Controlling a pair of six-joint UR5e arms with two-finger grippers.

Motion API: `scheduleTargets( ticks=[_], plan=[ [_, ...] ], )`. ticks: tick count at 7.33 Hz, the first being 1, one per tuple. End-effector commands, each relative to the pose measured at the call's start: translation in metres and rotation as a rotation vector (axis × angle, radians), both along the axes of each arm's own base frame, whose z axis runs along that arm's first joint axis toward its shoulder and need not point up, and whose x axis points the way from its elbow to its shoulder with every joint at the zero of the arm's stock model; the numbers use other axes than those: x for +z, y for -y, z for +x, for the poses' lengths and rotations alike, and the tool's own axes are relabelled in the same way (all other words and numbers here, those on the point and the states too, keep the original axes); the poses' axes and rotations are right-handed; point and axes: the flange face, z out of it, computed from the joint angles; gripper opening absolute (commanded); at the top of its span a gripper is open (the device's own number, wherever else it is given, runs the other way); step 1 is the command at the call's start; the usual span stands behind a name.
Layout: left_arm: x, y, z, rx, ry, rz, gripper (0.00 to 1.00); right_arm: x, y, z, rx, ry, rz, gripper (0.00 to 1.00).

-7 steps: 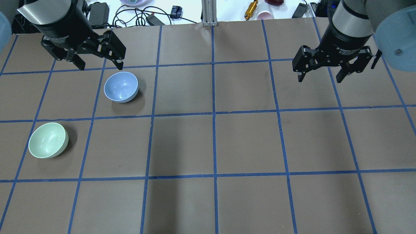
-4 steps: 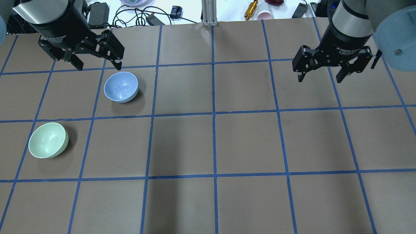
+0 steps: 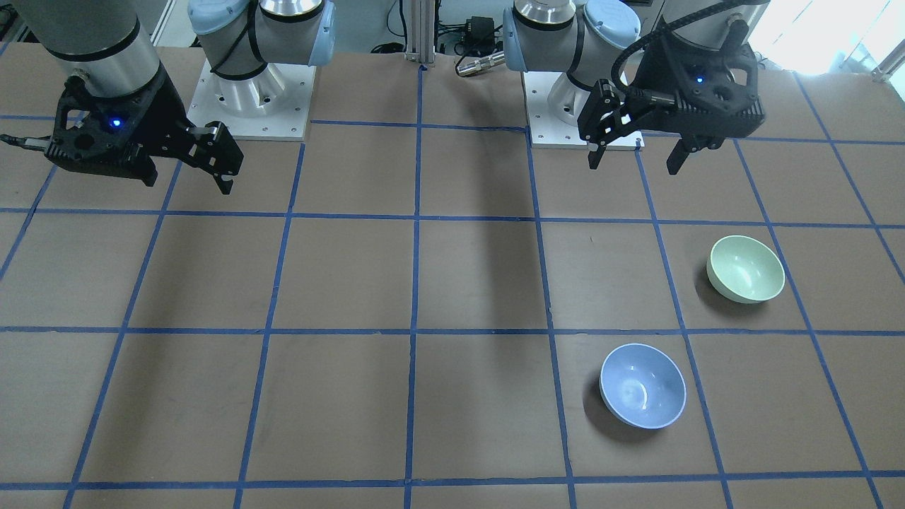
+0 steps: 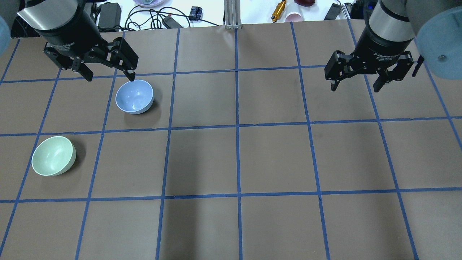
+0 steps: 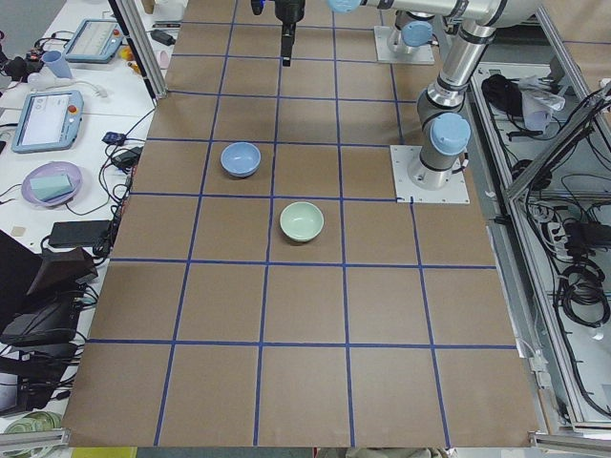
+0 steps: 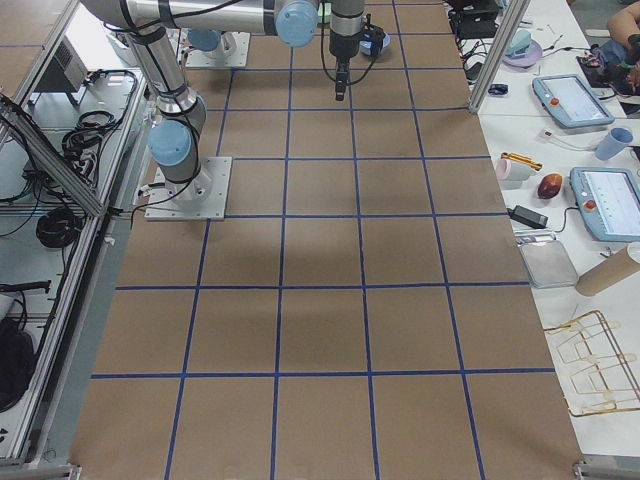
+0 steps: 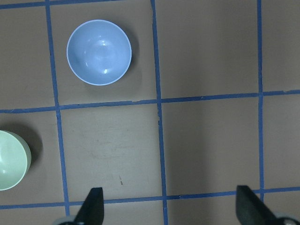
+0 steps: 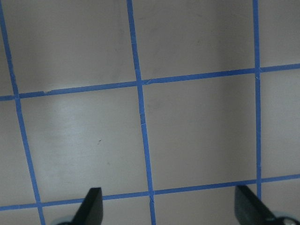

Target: Stack green bowl on blue bowl

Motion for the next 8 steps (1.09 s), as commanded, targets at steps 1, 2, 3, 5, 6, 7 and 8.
scheduleTargets(
  ticks=[1,2,3,5,6,7,8],
  plan=[
    [-0.002,0.0,0.001,-0.007,-0.003,0.014,1.0,0.0,0.0,0.0,0.0,0.0,0.0,1.0],
    [-0.005,0.006,0.027,0.043,-0.01,0.025,1.0,0.0,0.0,0.0,0.0,0.0,0.0,1.0],
    [-0.008,0.01,0.069,0.106,-0.053,0.05,1.0,0.0,0.0,0.0,0.0,0.0,0.0,1.0],
    [-0.02,0.01,0.136,0.083,-0.077,0.085,1.0,0.0,0.0,0.0,0.0,0.0,0.0,1.0],
    [-0.038,0.005,0.175,0.099,-0.092,0.11,1.0,0.0,0.0,0.0,0.0,0.0,0.0,1.0],
    [-0.058,-0.004,0.211,0.086,-0.111,0.135,1.0,0.0,0.0,0.0,0.0,0.0,0.0,1.0],
    [-0.082,-0.015,0.241,0.074,-0.144,0.165,1.0,0.0,0.0,0.0,0.0,0.0,0.0,1.0]
  ],
)
